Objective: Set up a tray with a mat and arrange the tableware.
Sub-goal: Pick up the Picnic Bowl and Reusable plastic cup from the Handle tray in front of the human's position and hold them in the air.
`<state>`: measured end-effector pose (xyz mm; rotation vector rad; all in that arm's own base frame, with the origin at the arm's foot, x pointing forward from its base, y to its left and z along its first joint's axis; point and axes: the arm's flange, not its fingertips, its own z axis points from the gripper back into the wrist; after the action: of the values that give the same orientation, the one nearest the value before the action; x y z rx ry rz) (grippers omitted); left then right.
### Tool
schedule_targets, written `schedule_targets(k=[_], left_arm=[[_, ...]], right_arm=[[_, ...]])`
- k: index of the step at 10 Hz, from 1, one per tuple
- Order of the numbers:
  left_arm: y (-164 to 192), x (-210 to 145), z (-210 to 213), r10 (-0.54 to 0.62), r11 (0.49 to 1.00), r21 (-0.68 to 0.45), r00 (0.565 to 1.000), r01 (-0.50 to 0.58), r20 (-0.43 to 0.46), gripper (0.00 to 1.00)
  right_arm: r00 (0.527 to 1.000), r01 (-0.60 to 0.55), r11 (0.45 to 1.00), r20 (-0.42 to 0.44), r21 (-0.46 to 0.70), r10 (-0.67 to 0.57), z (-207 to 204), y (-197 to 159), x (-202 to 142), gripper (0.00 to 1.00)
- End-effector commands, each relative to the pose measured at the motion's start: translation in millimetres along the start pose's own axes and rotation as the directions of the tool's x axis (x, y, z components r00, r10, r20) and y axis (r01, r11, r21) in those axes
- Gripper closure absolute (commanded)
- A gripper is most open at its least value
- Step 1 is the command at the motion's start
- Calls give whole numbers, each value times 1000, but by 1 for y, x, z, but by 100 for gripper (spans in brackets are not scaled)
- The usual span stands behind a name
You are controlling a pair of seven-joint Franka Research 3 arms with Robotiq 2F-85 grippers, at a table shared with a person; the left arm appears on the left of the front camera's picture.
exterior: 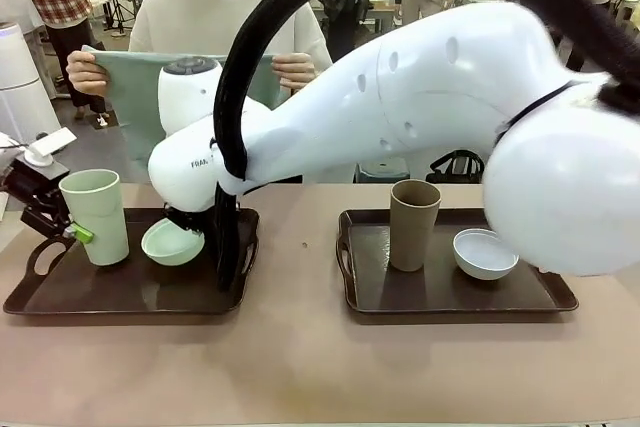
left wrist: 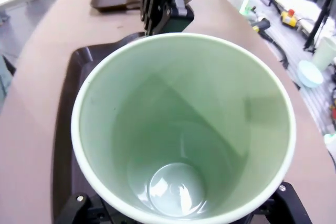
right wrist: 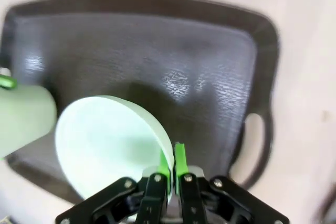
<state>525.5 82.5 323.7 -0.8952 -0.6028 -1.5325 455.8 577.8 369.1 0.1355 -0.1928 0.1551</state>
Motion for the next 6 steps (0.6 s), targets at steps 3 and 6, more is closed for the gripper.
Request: schedule_targets(k=[3,6], left_arm=[[-56,79,53,23,995,95,997,-16,-77,91],[-99,120,85,-34,986,162,996,47,-80,91]], right_arm=[[989,4,998,149,56,-12,109,-19,-44,100],[980,-6,998,198,66,-8,159,-19,-68,100]])
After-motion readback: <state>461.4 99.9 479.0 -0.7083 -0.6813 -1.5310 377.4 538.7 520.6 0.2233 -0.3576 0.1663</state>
